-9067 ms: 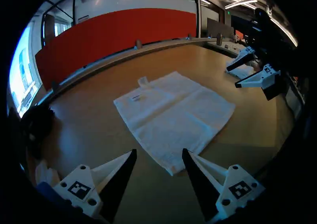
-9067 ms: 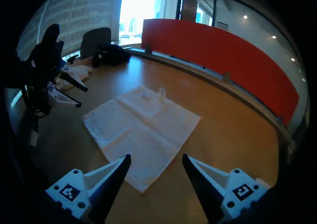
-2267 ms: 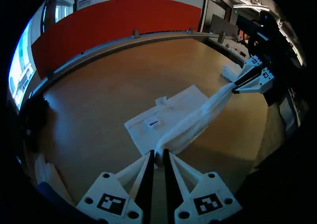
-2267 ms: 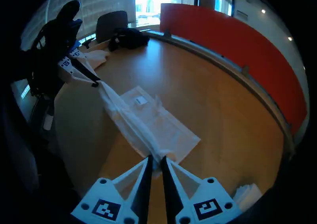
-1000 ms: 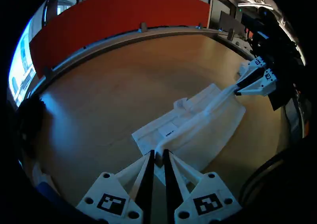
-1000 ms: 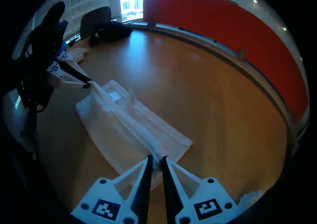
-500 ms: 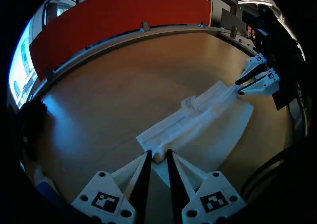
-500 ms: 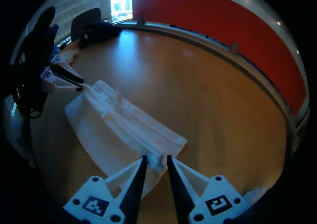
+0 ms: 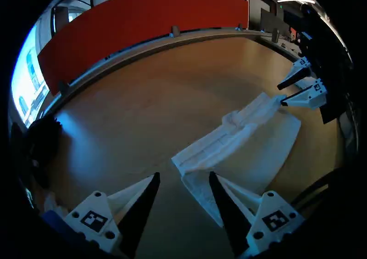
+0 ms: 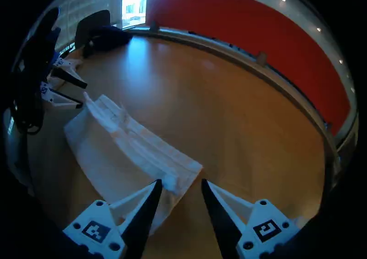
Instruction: Fold towel
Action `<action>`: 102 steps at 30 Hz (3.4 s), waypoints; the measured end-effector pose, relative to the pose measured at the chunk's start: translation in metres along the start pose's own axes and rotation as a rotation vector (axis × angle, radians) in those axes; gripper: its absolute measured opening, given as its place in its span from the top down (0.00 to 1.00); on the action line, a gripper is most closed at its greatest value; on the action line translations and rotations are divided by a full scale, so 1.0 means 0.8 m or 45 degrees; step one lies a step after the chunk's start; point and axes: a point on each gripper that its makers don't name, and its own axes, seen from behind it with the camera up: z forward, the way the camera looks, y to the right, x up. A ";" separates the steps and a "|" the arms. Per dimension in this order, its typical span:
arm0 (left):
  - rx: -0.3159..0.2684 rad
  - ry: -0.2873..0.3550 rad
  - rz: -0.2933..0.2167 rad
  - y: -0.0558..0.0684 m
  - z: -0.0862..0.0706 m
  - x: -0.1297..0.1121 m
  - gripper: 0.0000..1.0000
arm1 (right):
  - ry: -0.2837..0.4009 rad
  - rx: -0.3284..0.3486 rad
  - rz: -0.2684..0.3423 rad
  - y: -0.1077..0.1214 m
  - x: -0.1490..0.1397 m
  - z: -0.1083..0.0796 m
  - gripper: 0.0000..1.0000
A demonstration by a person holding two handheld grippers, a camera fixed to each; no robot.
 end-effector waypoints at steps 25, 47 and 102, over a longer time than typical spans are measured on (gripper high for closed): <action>0.019 0.027 -0.075 0.004 -0.027 -0.007 0.05 | 0.048 -0.007 0.036 -0.008 -0.008 -0.025 0.00; 0.035 0.024 -0.168 0.039 -0.065 -0.051 0.05 | 0.052 0.030 0.035 -0.040 -0.042 -0.066 0.00; 0.305 0.093 -0.461 -0.001 -0.155 -0.113 0.05 | -0.101 0.234 -0.144 -0.063 -0.085 -0.035 0.25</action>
